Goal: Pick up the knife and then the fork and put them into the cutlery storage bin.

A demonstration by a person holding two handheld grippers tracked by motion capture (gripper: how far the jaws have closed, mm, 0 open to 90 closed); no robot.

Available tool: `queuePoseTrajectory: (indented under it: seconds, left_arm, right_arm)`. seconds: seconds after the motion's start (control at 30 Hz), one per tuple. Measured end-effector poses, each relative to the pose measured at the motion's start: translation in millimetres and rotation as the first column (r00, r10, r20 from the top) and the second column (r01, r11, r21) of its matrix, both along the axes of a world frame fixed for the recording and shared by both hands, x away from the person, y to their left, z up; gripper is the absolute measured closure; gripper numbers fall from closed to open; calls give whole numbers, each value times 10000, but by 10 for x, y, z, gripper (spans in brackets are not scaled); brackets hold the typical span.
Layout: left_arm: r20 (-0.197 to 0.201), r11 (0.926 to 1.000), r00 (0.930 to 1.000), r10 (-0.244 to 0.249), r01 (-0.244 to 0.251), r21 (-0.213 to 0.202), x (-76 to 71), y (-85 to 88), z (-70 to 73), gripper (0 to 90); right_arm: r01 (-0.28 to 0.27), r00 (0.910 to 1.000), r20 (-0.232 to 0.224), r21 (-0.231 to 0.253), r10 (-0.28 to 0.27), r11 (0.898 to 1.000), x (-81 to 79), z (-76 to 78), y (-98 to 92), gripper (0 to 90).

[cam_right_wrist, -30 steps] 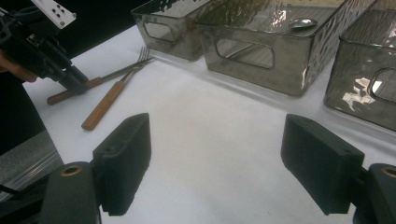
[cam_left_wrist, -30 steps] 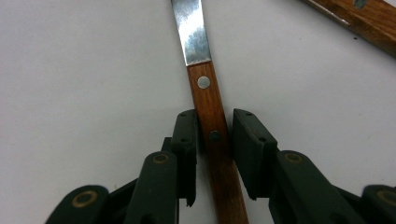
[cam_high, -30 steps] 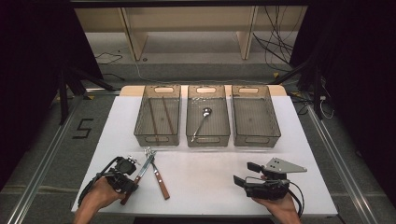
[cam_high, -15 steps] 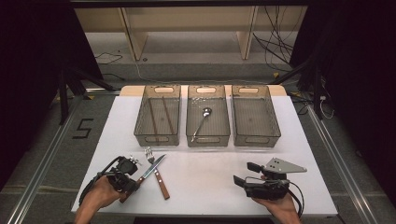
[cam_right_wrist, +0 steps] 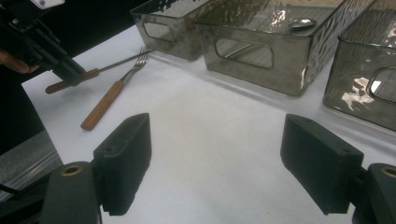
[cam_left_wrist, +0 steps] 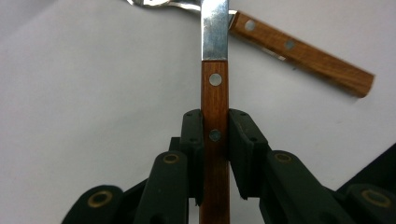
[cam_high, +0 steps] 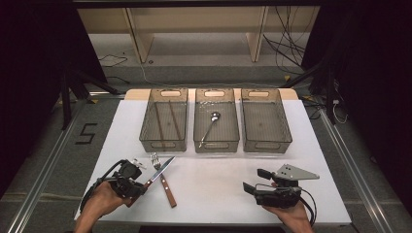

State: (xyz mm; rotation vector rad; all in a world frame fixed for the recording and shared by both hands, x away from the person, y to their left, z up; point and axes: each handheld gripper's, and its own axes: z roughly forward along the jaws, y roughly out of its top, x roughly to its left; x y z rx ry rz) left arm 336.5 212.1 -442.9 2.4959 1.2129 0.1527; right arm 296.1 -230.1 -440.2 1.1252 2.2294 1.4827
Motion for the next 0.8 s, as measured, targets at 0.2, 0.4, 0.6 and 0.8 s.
queuePoseTrajectory:
  seconds: [0.2, 0.4, 0.6, 0.8]
  left_arm:
    - [408, 9970, 9981, -456, 480, -613, 4, -119, 134, 758]
    - [976, 9860, 9931, -651, 791, -1467, 110, -262, 221, 757]
    - [1352, 9749, 9874, -816, 1073, -1949, 228, -419, 301, 757]
    - [1508, 9629, 9848, -865, 1215, -2408, 368, -583, 336, 757]
  right_arm:
    - [-7, 10000, 4, -2, 7, 10000, 2, -2, 2, 255]
    - [6, 10000, 30, 27, -6, 10000, -2, 2, -2, 254]
    - [6, 10000, 47, 38, -6, 10000, -1, 2, -6, 254]
    - [29, 10000, 25, 62, -29, 10000, -6, 7, -10, 254]
